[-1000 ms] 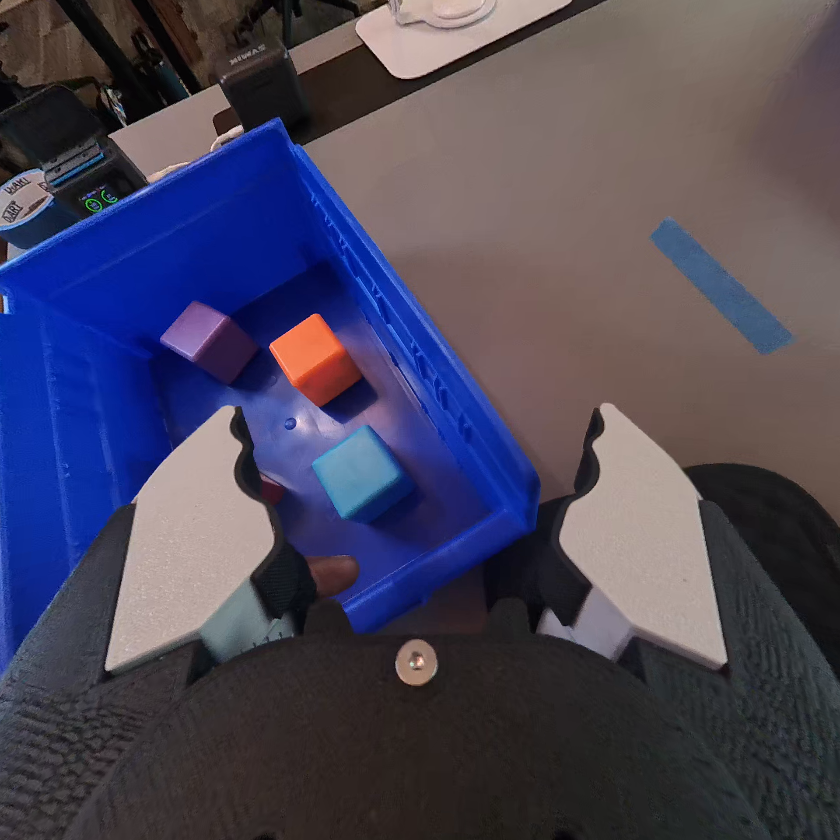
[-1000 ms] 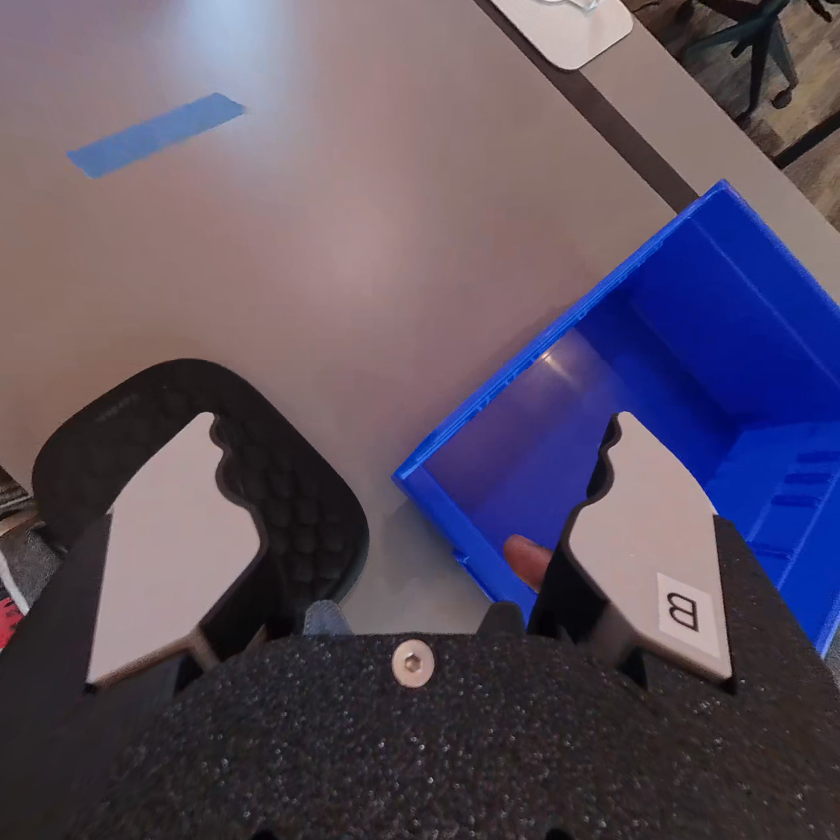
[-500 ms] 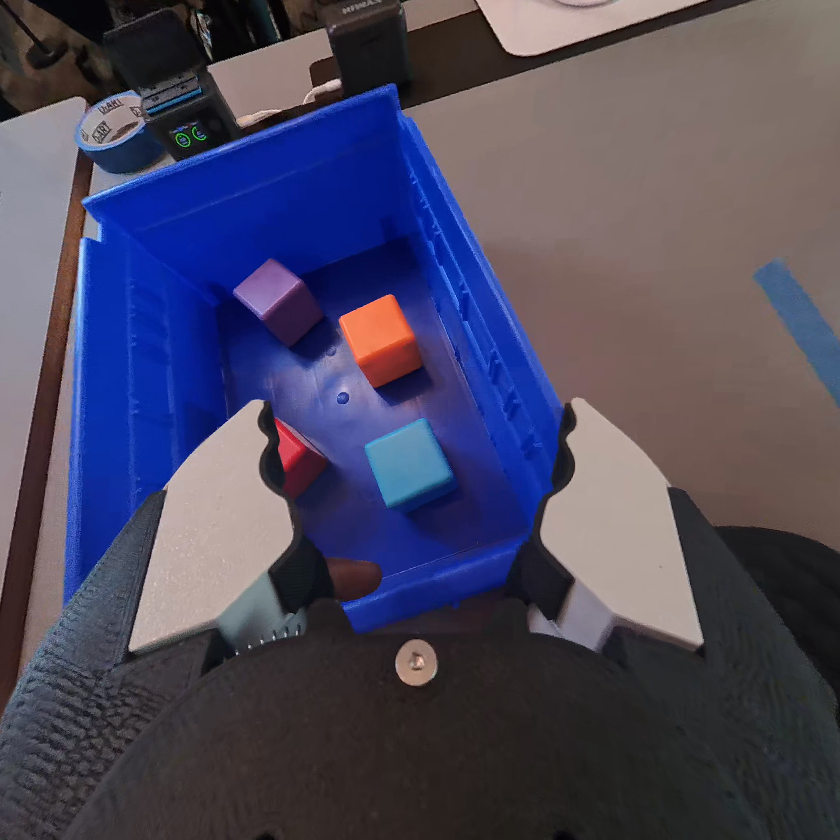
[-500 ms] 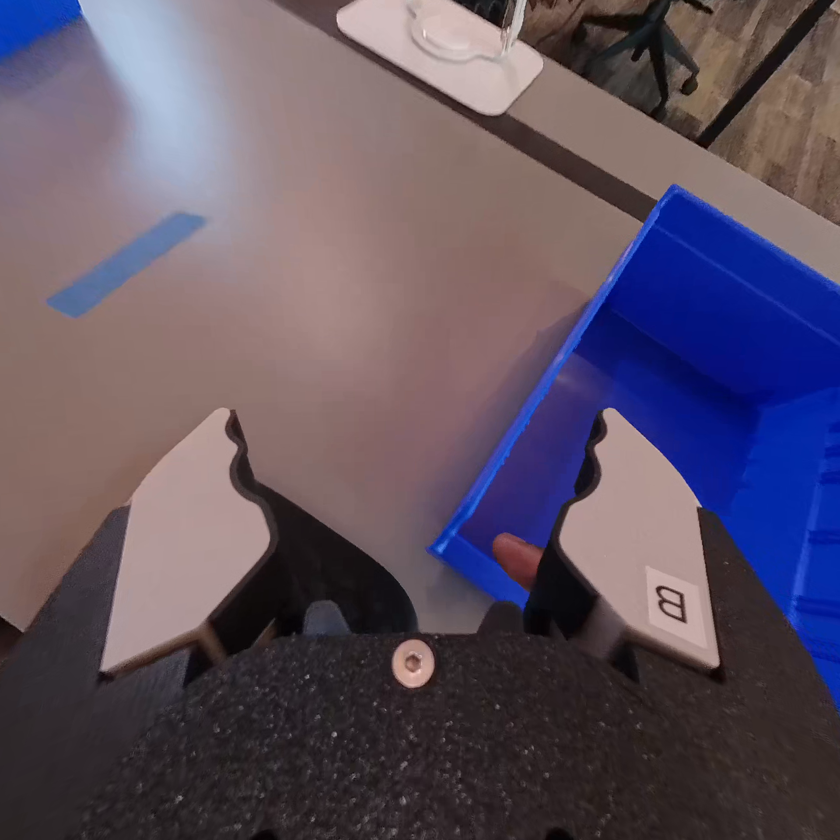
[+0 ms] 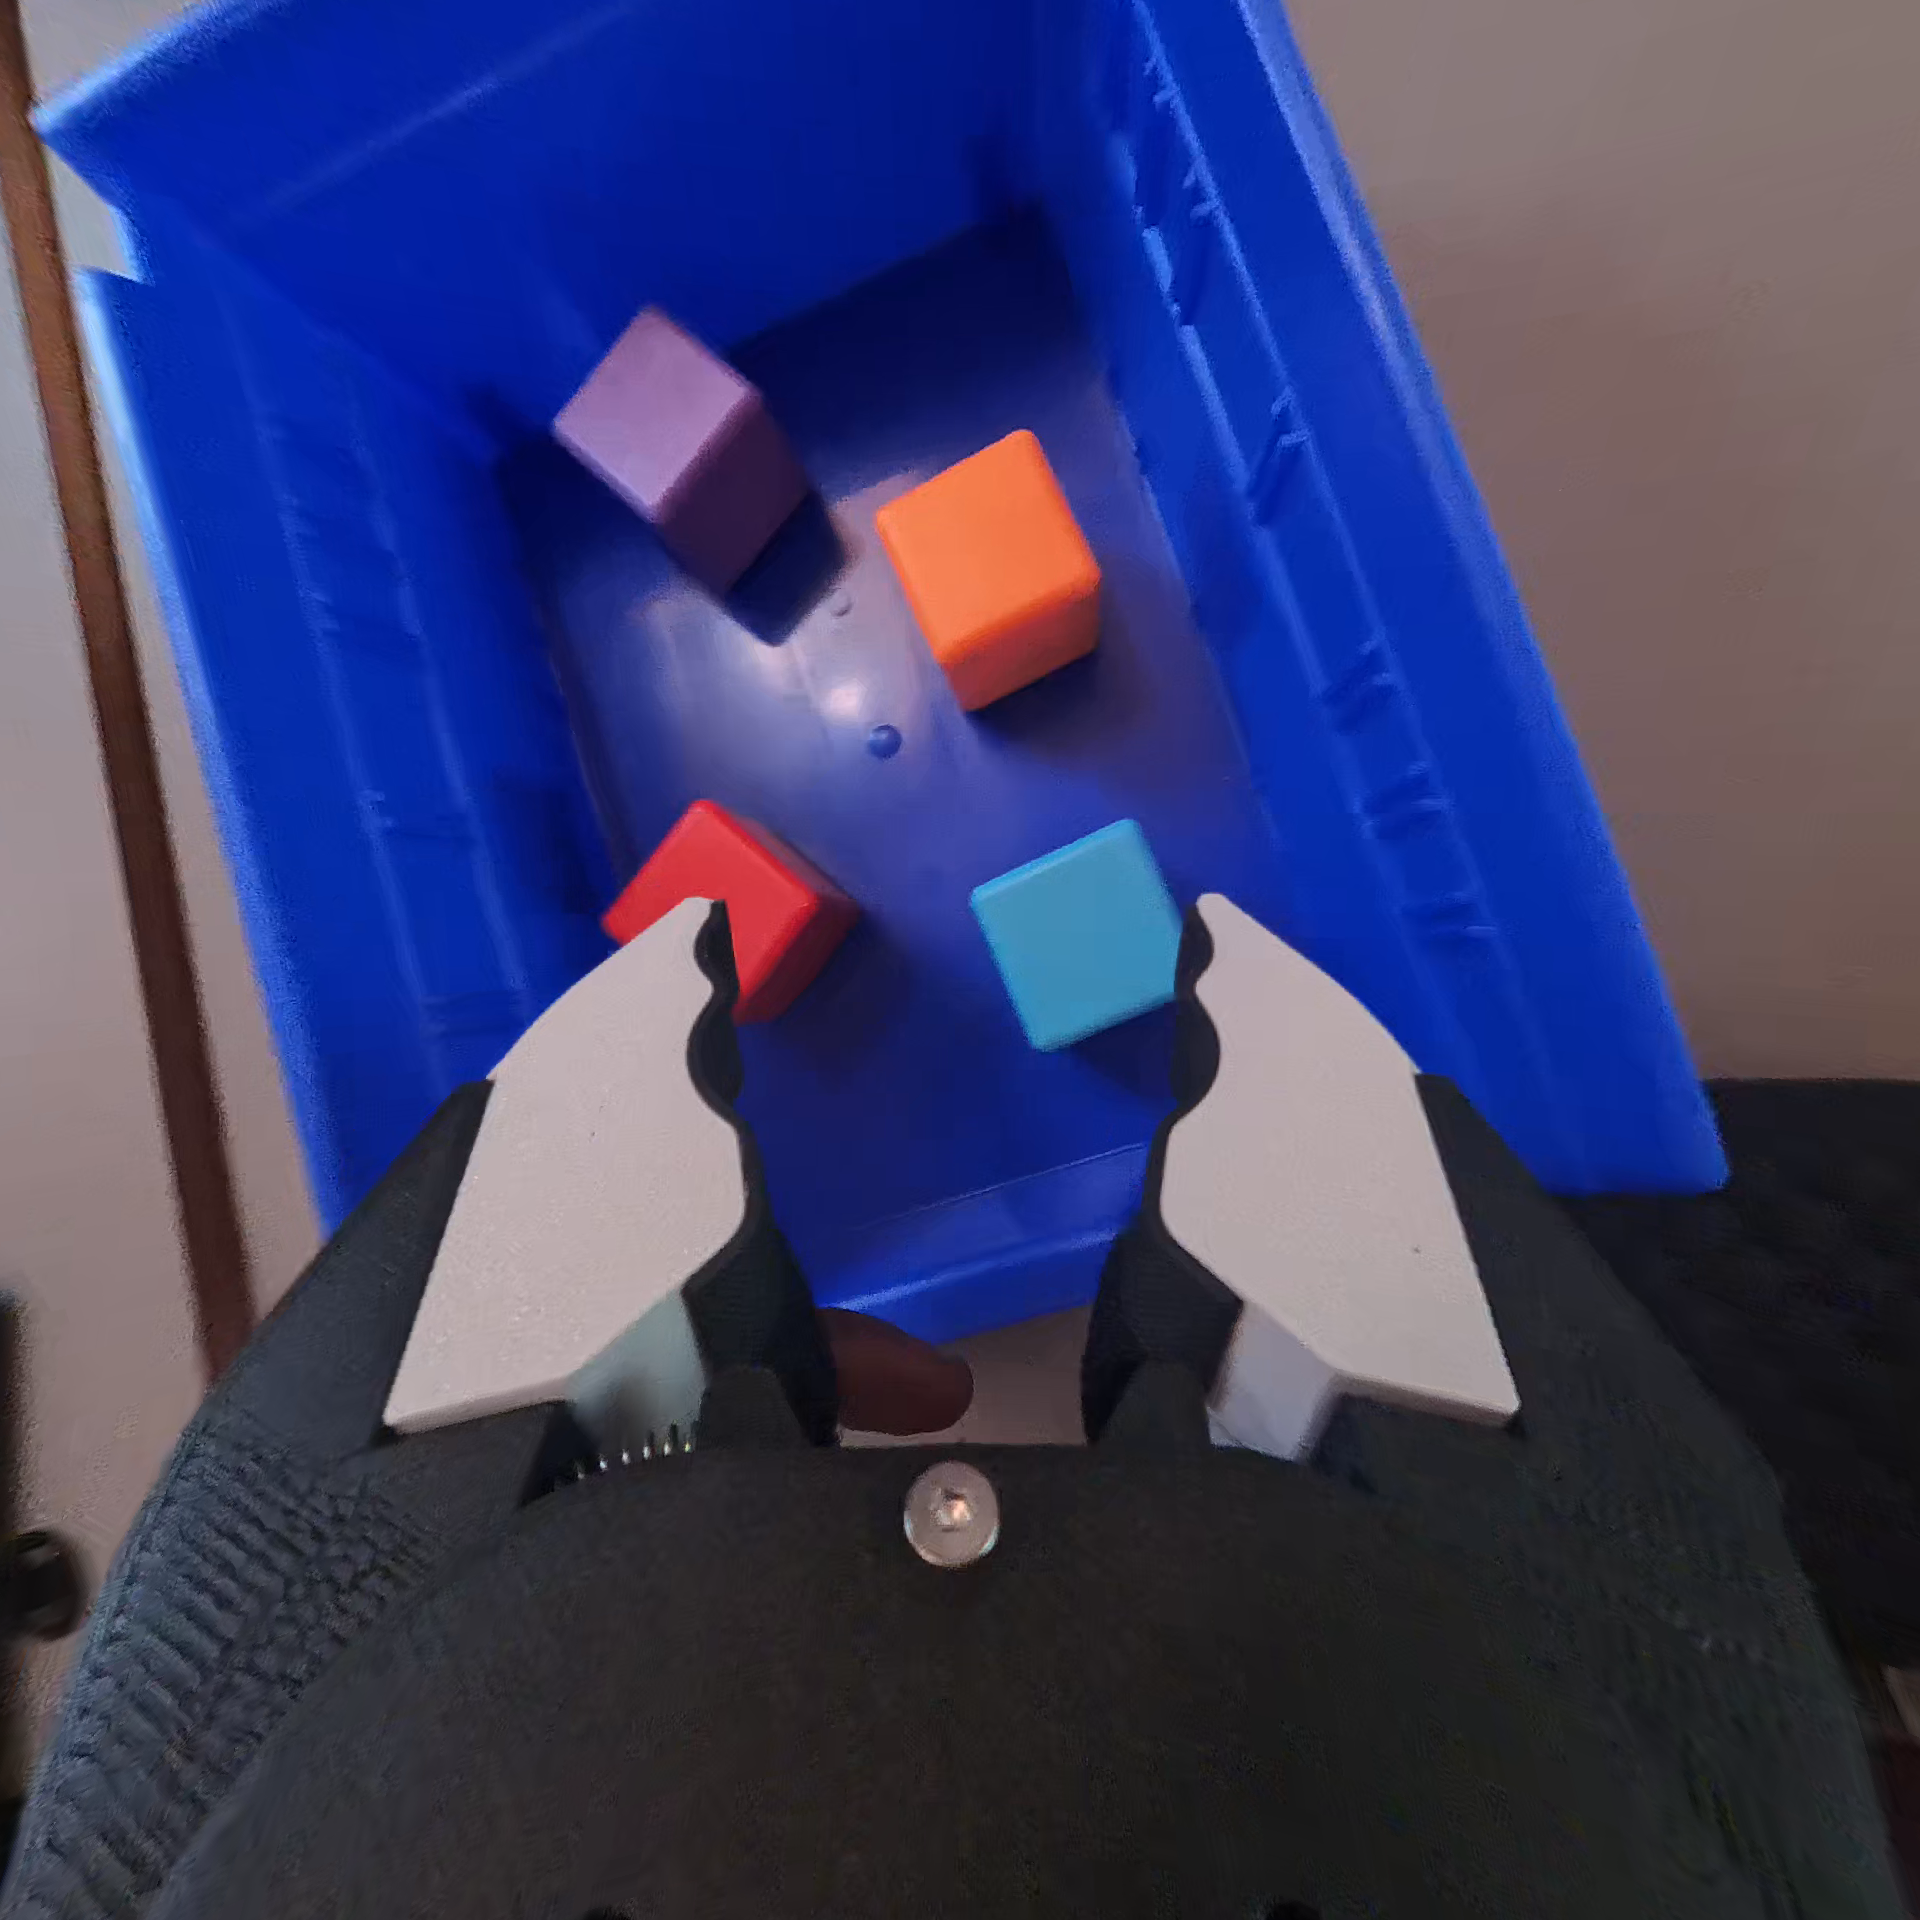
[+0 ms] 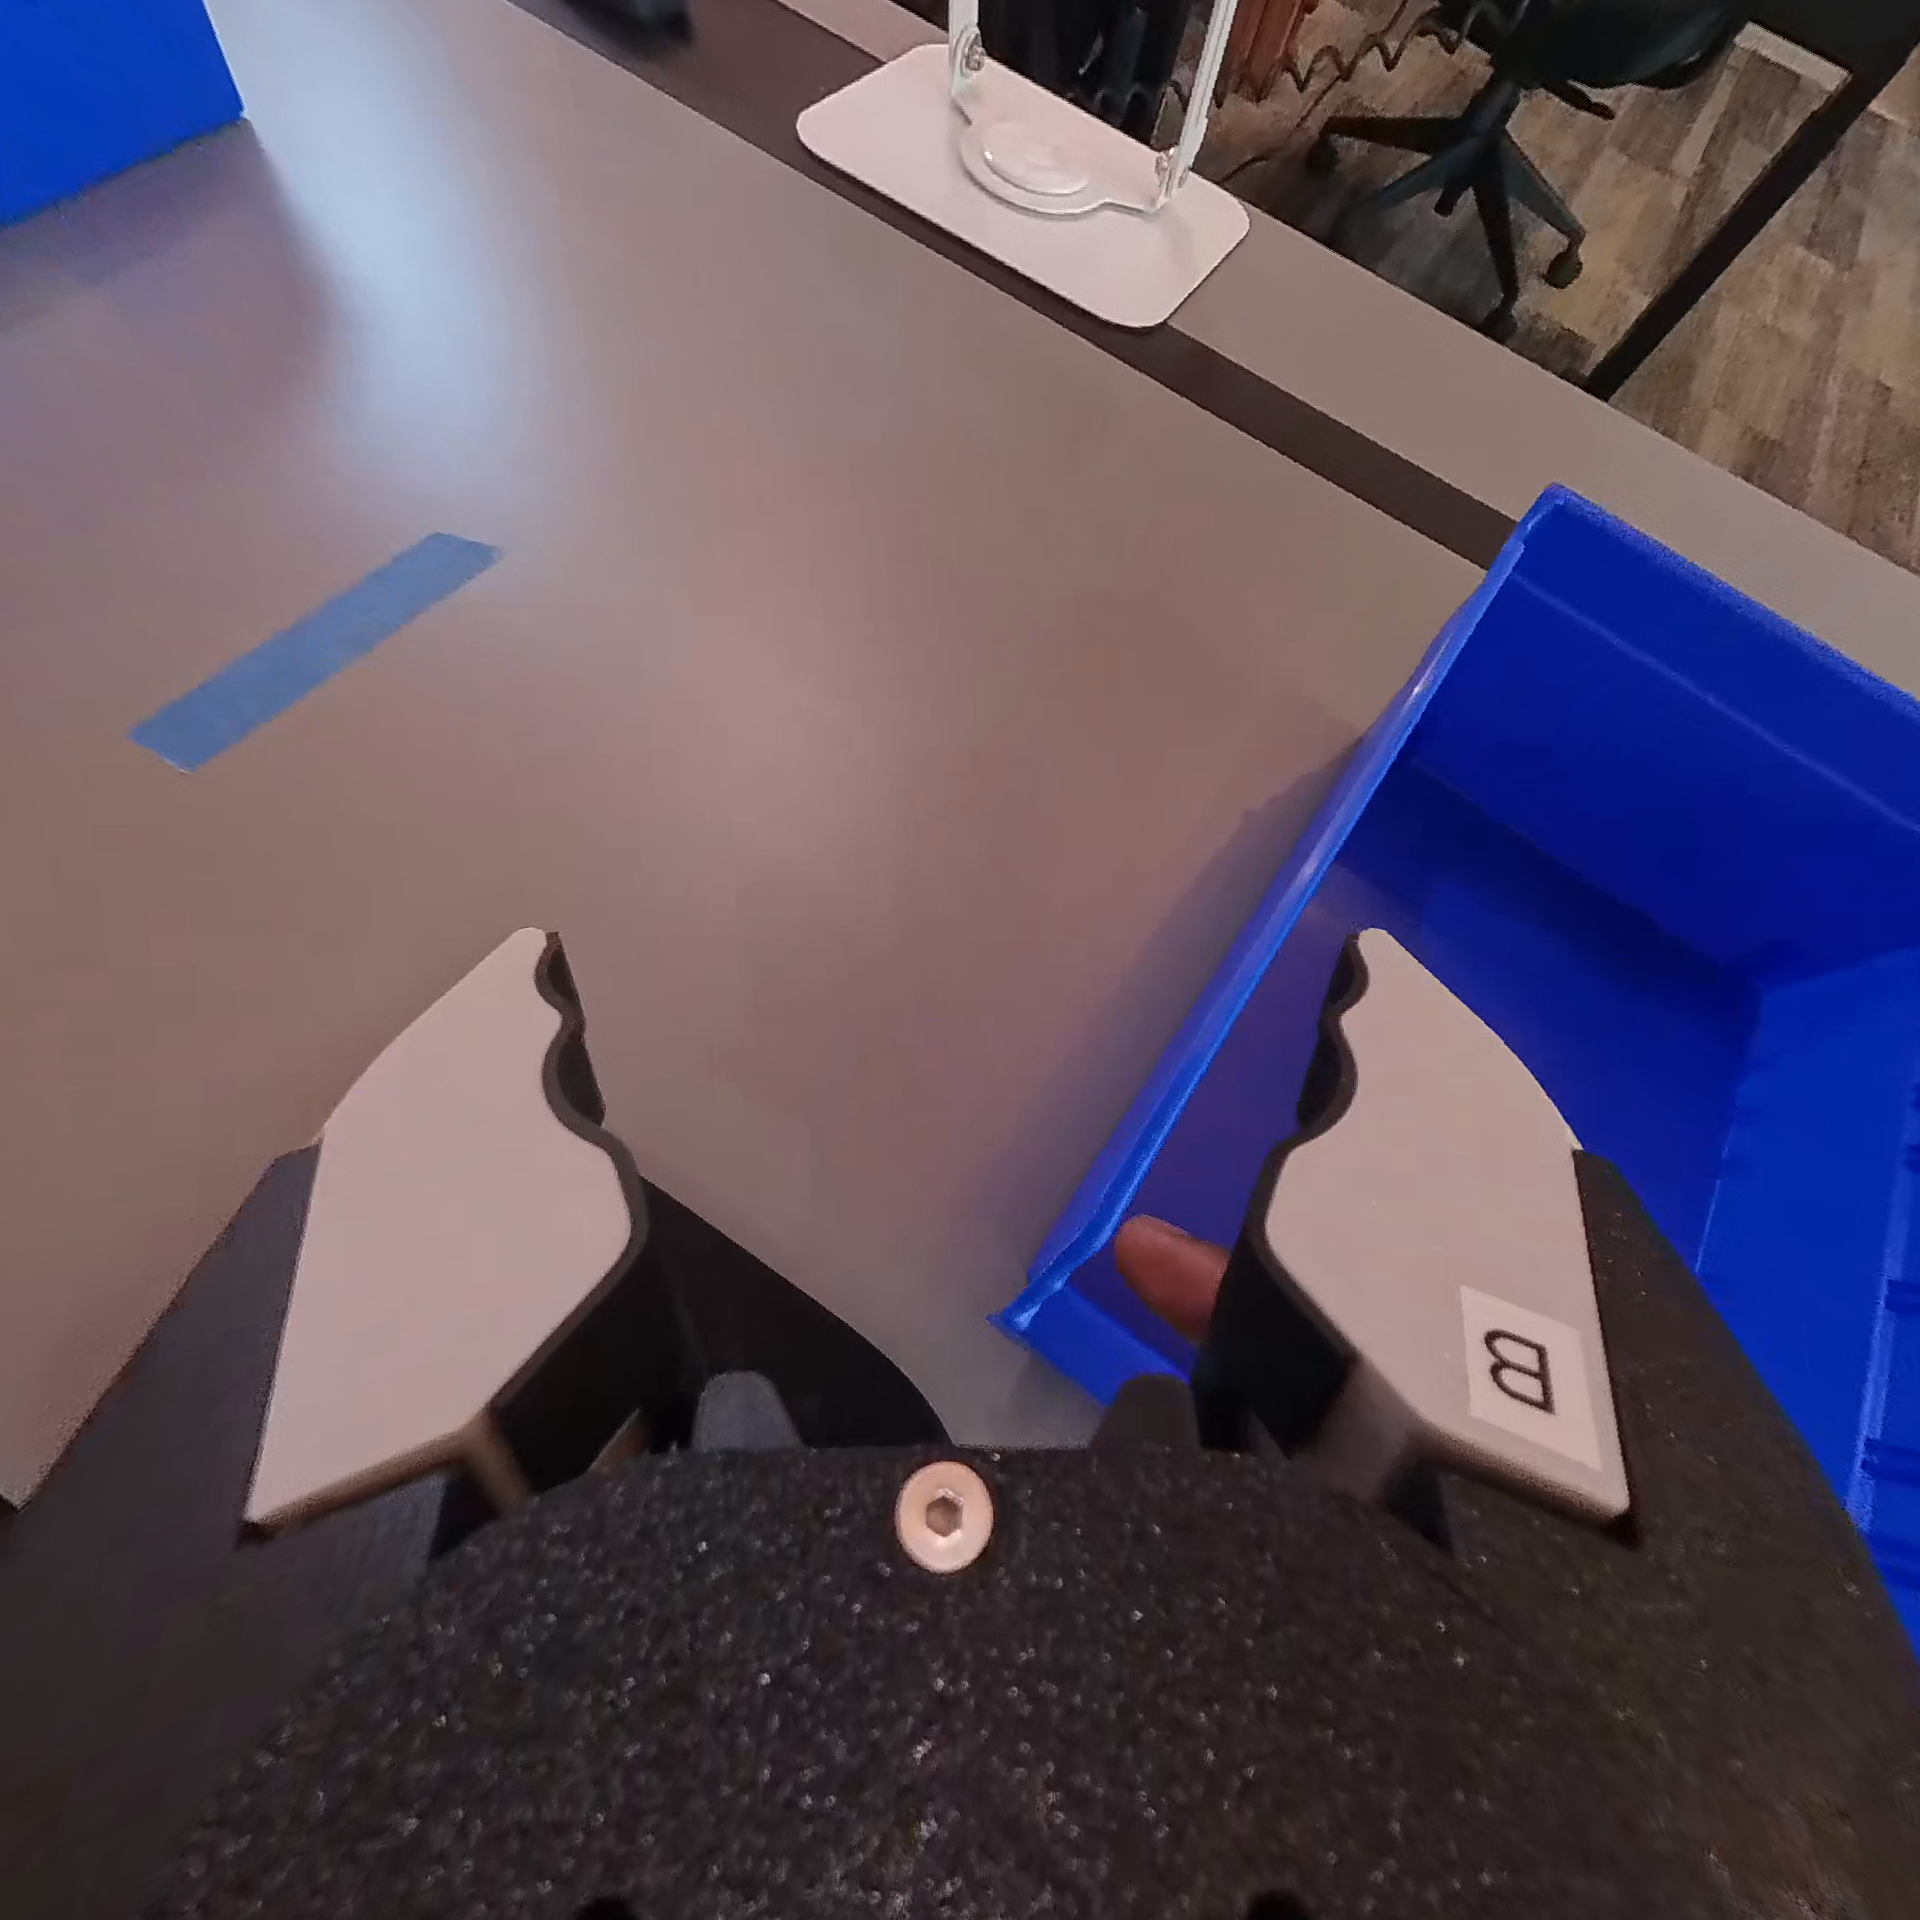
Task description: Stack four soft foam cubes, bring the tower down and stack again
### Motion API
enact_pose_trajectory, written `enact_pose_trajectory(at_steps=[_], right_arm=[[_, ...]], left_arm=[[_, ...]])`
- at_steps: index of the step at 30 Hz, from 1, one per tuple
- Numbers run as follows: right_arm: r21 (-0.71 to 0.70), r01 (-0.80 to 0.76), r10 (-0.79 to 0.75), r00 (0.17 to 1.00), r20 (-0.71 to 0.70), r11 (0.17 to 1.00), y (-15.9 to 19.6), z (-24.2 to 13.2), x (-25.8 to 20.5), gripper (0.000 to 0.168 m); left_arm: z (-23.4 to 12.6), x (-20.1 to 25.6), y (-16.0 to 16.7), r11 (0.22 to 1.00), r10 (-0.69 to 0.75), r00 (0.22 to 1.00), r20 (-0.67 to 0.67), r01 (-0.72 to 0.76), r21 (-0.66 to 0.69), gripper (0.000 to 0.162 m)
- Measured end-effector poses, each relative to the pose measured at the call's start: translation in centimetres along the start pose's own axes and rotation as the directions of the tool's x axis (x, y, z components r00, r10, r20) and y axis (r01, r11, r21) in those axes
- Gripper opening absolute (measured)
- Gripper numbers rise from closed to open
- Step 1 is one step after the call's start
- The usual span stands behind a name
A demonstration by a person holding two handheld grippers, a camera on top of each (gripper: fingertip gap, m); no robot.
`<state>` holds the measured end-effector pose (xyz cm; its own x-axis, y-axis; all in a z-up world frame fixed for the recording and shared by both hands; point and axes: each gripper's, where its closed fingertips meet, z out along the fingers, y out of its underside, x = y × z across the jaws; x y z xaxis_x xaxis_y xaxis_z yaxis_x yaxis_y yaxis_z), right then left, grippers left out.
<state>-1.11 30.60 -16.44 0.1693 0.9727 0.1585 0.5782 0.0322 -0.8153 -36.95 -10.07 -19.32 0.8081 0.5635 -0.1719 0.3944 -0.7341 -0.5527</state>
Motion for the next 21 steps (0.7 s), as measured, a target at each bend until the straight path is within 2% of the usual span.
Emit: enact_pose_trajectory(at_steps=[2, 8, 10, 11, 14, 17, 21], right_arm=[[-0.009, -0.006, 0.006, 1.0, -0.017, 1.0, 0.2, 0.1, 0.3, 0.132], [-0.01, 0.004, -0.004, 0.999, -0.041, 1.0, 0.0, 0.0, 0.9, 0.133], [-0.001, 0.004, -0.004, 0.999, -0.04, 1.0, -0.2, -0.1, 0.9, 0.132], [-0.001, 0.005, -0.005, 0.999, -0.04, 1.0, -0.2, -0.1, 0.8, 0.132], [-0.016, 0.014, -0.015, 0.999, -0.031, 1.0, 0.1, 0.1, 0.4, 0.132], [-0.037, 0.022, -0.023, 1.0, -0.016, 0.999, 0.3, 0.3, -0.1, 0.13], [-0.002, 0.045, -0.045, 0.999, 0.027, 0.999, -1.0, 0.4, -1.4, 0.126]], left_arm=[[0.9, 1.0, 0.3, 0.999, -0.046, 0.999, -0.016, 0.047, 0.014, 0.08], [3.8, 2.2, 2.6, 0.992, -0.072, 0.997, -0.001, 0.072, -0.104, 0.076], [4.4, 2.3, 3.2, 0.987, -0.063, 0.998, 0.006, 0.063, -0.146, 0.069], [4.7, 2.7, 3.5, 0.985, -0.048, 0.999, -0.016, 0.045, -0.168, 0.056], [4.8, 2.7, 3.7, 0.985, -0.027, 0.999, -0.017, 0.024, -0.173, 0.052], [4.6, 2.6, 3.2, 0.994, -0.055, 0.998, -0.029, 0.052, -0.098, 0.052], [2.5, 2.7, 0.7, 0.984, -0.107, 0.989, -0.104, 0.12, 0.134, 0.051]])
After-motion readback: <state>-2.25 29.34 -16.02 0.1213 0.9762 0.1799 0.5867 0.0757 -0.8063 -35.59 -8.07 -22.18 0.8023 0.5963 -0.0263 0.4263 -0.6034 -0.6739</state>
